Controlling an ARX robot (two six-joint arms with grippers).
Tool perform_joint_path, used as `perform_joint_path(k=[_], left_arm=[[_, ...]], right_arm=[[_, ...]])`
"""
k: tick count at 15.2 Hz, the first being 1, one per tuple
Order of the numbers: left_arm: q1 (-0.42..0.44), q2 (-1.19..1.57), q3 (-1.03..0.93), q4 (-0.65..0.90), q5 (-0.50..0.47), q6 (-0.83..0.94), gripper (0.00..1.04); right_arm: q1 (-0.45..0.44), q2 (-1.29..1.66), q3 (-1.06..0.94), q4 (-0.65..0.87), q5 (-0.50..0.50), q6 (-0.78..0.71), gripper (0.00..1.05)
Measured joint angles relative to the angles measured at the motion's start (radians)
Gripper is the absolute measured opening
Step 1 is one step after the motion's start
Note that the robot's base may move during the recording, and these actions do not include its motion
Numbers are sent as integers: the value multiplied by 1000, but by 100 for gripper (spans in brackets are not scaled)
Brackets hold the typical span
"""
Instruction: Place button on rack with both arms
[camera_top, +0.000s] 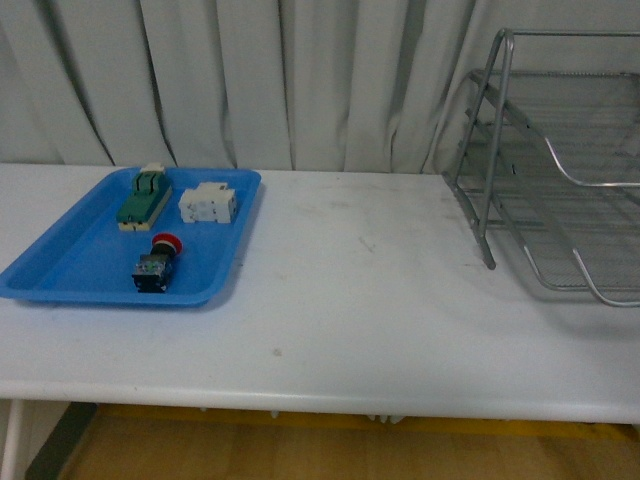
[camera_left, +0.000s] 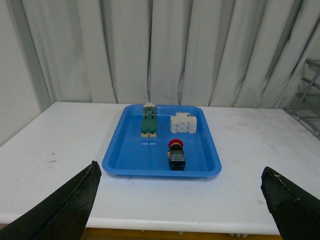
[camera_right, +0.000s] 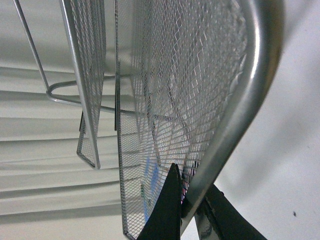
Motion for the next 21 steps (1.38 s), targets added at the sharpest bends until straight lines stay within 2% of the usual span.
perform_joint_path(k=[3, 4, 5, 9, 11, 12, 13, 15, 16, 17, 19, 21], left_arm=[[0, 0, 0, 0, 0, 0, 98], [0, 0, 0, 0, 0, 0, 98], [0, 0, 0, 0, 0, 0, 98], [0, 0, 0, 0, 0, 0, 98], [0, 0, 0, 0, 0, 0, 98], [0, 0, 0, 0, -1, 0, 98], [0, 0, 0, 0, 0, 0, 98], [0, 0, 0, 0, 0, 0, 98], [0, 0, 0, 0, 0, 0, 98], [0, 0, 0, 0, 0, 0, 98], [0, 0, 0, 0, 0, 0, 98], [0, 0, 0, 0, 0, 0, 98]], right_arm=[[-45, -22, -65, -2, -62, -27, 5], [-51, -24, -67, -3, -61, -70, 16], [-90, -42, -67, -10, -31, -107, 52], [-114, -145, -161, -7, -99, -106, 100], [-187, -212, -248, -11, -163, -94, 98], [-208, -277, -298, -11, -111, -165, 93], [-202, -378, -386, -11, 0, -351, 82], [-125, -738, -598, -54, 109, -816, 56], [-62, -993, -649, -219, 171, -1022, 42], [-2, -1174, -683, -325, 234, -1112, 29], [118, -1435, -730, -497, 359, -1180, 3], [228, -1628, -747, -644, 465, -1199, 2]])
